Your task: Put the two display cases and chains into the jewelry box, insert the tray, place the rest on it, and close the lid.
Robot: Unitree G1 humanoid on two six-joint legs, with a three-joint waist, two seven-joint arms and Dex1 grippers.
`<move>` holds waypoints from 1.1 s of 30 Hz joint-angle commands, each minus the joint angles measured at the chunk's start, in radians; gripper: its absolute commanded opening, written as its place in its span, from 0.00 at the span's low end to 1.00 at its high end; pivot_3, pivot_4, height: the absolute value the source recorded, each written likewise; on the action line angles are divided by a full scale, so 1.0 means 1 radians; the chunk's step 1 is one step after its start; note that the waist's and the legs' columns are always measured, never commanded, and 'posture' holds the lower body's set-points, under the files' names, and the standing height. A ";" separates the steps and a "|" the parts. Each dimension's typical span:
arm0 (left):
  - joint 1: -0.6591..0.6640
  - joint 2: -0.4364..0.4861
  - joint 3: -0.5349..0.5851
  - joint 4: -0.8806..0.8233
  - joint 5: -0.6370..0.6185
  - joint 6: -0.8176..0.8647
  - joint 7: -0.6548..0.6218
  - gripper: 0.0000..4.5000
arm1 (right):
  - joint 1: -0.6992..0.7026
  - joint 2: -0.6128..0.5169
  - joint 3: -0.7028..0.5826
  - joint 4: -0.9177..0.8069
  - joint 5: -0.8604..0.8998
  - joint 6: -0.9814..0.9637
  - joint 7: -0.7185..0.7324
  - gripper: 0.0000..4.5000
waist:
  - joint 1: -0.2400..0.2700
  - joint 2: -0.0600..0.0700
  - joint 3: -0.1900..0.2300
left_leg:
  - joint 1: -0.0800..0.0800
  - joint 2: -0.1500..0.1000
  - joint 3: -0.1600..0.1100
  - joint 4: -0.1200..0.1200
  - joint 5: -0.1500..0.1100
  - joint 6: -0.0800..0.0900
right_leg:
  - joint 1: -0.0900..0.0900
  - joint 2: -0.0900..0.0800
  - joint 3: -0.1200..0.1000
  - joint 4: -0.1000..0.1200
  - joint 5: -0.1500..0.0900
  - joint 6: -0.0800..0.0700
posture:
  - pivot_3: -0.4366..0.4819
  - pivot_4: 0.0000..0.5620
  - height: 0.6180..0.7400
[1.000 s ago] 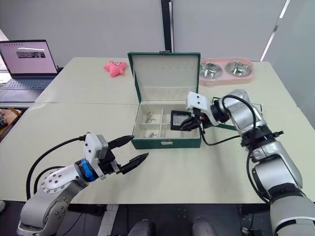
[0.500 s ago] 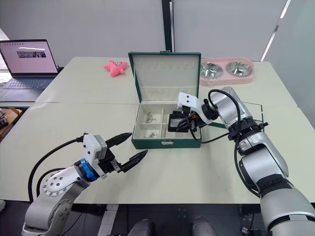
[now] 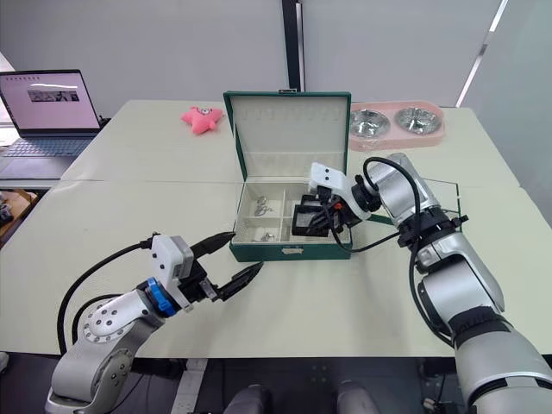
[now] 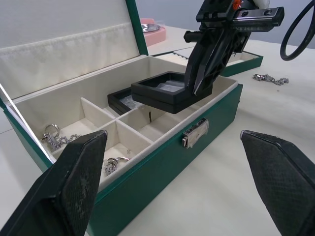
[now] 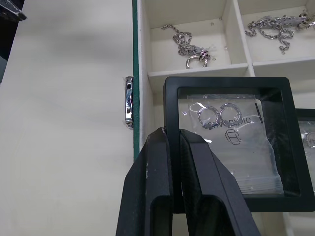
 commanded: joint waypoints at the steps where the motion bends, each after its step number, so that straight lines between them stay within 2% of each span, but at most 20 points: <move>1: 0.006 -0.004 0.000 -0.044 0.004 -0.018 0.009 1.00 | -0.004 -0.001 -0.003 -0.014 -0.003 -0.003 0.010 0.00 | 0.000 0.000 0.000 | 0.000 0.000 0.000 0.000 0.000 0.000 | 0.000 0.000 0.000 0.000 0.000 0.000 | 0.48 0.27 1.00; 12: 0.033 -0.010 0.001 -0.002 0.012 -0.064 -0.009 1.00 | -0.002 0.014 0.001 0.041 -0.025 -0.052 -0.002 0.00 | 0.000 0.000 0.000 | 0.000 0.000 0.000 0.000 0.000 0.000 | 0.000 0.000 0.000 0.000 0.000 0.000 | 0.48 0.27 1.00; 14: 0.031 -0.009 0.003 0.005 0.012 -0.069 -0.013 1.00 | -0.012 0.019 -0.010 0.057 -0.021 -0.061 -0.008 0.16 | 0.000 0.000 0.000 | 0.000 0.000 0.000 0.000 0.000 0.000 | 0.000 0.000 0.000 0.000 0.000 0.000 | 0.48 0.27 1.00; 22: 0.027 -0.004 0.004 0.015 0.008 -0.077 -0.018 1.00 | -0.059 0.029 -0.063 0.104 0.006 -0.065 -0.018 0.55 | -0.001 0.000 0.000 | 0.000 0.000 0.000 0.000 0.000 0.000 | 0.000 0.000 0.000 0.000 0.000 0.000 | 0.48 0.27 1.00; 26: 0.017 0.000 0.005 0.013 0.006 -0.066 -0.019 1.00 | -0.076 0.031 -0.103 0.122 0.029 -0.062 -0.024 0.80 | 0.000 0.000 0.000 | 0.000 0.000 0.000 -0.001 0.000 0.000 | 0.000 0.000 0.000 0.000 0.000 0.000 | 0.48 0.27 1.00; 28: 0.010 0.001 0.003 0.009 0.004 -0.055 -0.016 1.00 | -0.077 0.032 -0.133 0.120 0.050 -0.064 -0.027 0.96 | 0.000 0.000 0.000 | 0.000 0.000 0.000 -0.001 0.000 0.000 | 0.000 0.000 0.000 0.000 0.000 0.000 | 0.48 0.27 1.00; 29: 0.007 0.006 0.002 0.007 0.003 -0.036 -0.012 1.00 | -0.076 0.033 -0.157 0.112 0.071 -0.054 -0.028 0.99 | 0.000 0.000 0.000 | 0.000 0.000 0.000 -0.001 0.000 0.000 | 0.000 0.000 0.000 0.000 0.000 0.000 | 0.48 0.27 1.00; 33: -0.007 0.023 0.010 0.021 -0.026 0.021 -0.027 1.00 | -0.022 0.012 -0.269 0.016 0.170 -0.027 -0.043 0.99 | 0.000 0.000 0.000 | 0.000 0.000 0.000 -0.001 0.000 0.000 | 0.000 0.000 0.000 0.000 0.000 0.000 | 0.48 0.27 1.00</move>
